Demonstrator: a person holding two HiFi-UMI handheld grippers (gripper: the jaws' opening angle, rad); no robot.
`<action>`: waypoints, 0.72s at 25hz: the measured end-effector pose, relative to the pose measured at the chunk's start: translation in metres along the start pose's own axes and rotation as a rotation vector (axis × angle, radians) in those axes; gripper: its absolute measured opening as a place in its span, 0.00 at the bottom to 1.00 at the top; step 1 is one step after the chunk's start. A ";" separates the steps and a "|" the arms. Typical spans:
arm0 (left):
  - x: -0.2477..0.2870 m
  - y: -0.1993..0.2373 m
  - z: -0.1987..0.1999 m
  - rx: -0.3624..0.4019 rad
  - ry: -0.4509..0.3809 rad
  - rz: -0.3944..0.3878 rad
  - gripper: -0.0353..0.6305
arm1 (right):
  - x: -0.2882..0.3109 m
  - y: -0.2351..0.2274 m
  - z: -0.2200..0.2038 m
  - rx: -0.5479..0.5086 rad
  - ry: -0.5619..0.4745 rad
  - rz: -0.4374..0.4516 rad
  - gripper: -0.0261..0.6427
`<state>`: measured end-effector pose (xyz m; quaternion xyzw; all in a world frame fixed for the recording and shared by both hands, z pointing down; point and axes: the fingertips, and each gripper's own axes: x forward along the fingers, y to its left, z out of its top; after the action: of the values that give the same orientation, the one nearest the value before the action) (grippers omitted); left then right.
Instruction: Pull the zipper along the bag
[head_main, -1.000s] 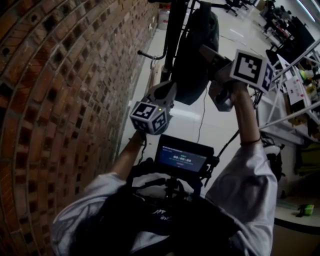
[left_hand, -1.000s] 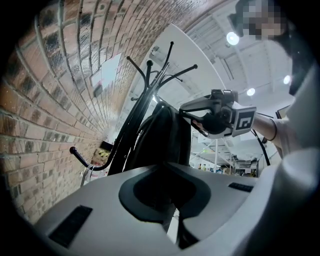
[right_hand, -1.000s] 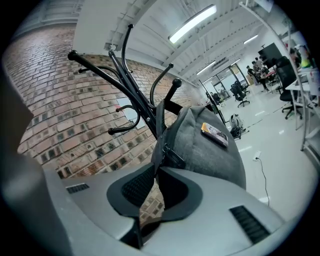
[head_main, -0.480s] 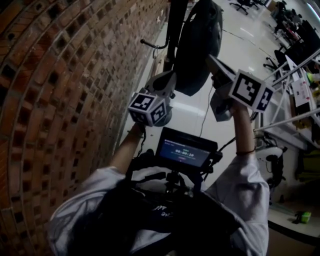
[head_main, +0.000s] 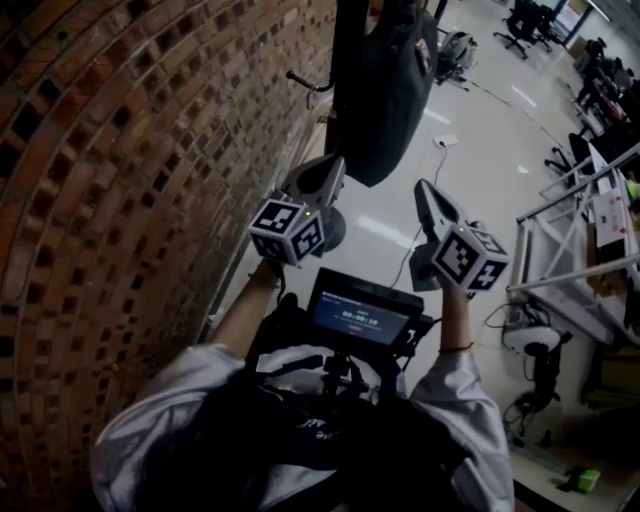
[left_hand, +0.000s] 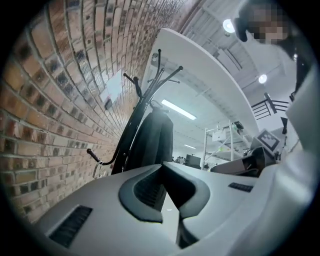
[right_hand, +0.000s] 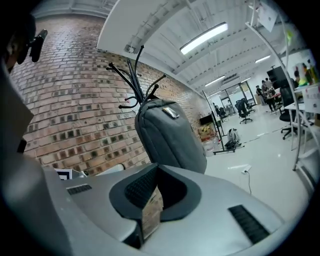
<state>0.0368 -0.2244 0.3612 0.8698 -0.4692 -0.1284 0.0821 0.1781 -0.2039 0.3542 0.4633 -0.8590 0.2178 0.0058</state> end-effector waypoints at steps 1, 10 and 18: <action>-0.006 -0.005 -0.001 0.005 -0.004 0.023 0.06 | -0.005 0.000 -0.005 0.009 0.002 0.026 0.03; -0.069 -0.030 -0.020 0.001 -0.021 0.215 0.06 | -0.031 0.008 -0.046 -0.065 0.035 0.120 0.03; -0.109 -0.025 -0.018 0.014 0.036 0.326 0.06 | -0.041 0.019 -0.059 -0.057 -0.030 0.138 0.03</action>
<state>0.0049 -0.1190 0.3879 0.7850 -0.6034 -0.0947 0.1039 0.1754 -0.1403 0.3920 0.4057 -0.8948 0.1860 -0.0089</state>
